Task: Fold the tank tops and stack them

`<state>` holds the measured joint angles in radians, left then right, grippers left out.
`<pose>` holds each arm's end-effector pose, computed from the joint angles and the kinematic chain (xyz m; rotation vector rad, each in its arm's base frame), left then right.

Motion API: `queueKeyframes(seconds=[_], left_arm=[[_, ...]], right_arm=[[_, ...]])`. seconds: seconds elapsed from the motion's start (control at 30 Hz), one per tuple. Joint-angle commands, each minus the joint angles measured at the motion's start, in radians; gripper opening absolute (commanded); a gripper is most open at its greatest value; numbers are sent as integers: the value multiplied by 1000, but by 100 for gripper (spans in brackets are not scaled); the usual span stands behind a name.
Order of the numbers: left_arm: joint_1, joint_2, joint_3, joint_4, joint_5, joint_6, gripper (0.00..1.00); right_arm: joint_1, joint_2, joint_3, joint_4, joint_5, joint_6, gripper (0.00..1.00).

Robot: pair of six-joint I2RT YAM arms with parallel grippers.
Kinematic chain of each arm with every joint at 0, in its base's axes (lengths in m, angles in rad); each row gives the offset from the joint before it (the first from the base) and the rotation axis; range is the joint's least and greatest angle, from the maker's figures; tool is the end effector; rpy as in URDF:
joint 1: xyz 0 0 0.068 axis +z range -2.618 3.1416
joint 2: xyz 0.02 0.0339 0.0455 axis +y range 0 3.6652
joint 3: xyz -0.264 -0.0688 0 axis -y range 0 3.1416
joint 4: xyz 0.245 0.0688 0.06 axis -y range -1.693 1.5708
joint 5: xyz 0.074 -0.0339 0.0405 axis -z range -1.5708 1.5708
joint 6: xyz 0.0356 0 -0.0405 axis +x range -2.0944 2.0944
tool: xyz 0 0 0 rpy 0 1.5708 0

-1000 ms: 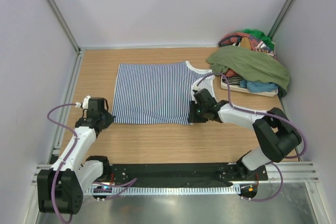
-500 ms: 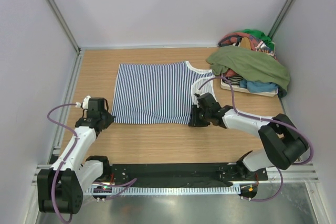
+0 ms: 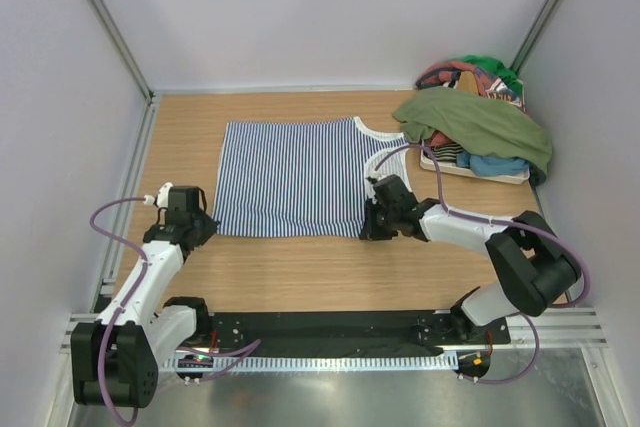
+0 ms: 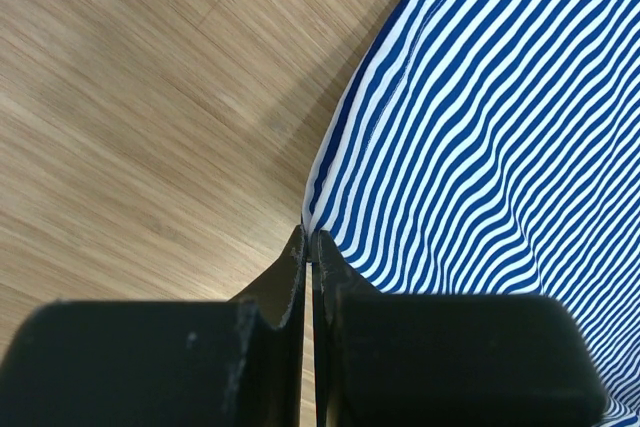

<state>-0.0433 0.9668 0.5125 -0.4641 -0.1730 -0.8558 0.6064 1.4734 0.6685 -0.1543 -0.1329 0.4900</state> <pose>0.1829 -0.0018 0.1905 -1.0454 2.2464 -0.1707 0.2193 0.1578 0.1518 -0.2079 2.6193 0.5814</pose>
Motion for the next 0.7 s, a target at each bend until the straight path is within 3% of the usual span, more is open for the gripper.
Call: queueKeyframes(seconds=[0.0,0.17,0.37,0.67], left_arm=[[6,-8,38,-4,-11,12,0],[6,-4,79,-27,-11,8,0],[8,7,240,-149,12,17,0],[6,-166,46,-176,102,-81,0]], right_arm=[[0,-13,48,-13,-10,-14,1],[-4,-41,129,-112,76,-28,1],[-16,-73,270,-228,76,-25,1],[-13,-228,-36,-165,-8,108,1]])
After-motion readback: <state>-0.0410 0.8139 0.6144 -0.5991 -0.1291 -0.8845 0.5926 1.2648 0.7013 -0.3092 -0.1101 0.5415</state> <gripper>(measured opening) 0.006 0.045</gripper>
